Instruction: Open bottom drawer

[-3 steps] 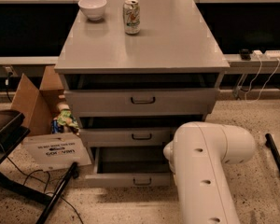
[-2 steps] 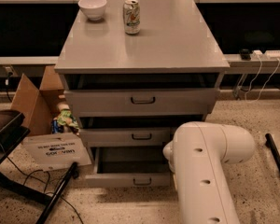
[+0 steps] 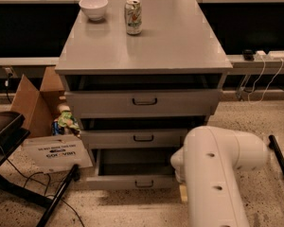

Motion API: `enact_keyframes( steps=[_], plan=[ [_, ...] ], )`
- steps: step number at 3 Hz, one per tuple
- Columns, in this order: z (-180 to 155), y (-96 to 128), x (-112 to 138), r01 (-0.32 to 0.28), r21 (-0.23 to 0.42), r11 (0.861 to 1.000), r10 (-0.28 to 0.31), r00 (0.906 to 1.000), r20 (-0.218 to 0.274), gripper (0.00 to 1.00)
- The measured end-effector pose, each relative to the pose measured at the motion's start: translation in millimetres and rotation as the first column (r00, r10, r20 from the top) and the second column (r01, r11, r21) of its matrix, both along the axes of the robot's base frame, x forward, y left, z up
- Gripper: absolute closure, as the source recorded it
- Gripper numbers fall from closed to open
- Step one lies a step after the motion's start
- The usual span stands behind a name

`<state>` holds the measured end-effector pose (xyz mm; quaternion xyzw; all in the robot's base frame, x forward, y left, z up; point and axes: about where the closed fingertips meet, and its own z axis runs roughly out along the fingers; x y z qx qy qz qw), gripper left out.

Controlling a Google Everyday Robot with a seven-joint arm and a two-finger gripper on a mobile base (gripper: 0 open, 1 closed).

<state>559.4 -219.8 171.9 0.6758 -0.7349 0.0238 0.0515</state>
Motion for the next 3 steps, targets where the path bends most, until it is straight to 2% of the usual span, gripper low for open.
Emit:
enact_keyframes(
  steps=[1,3],
  plan=[
    [-22.1,-12.6,-69.1,0.046,0.047,0.998,-0.041,0.9936,-0.105,0.19],
    [-15.5,-12.9,-75.2,0.052,0.045,0.998,-0.047,0.9933,-0.105,0.66]
  ],
)
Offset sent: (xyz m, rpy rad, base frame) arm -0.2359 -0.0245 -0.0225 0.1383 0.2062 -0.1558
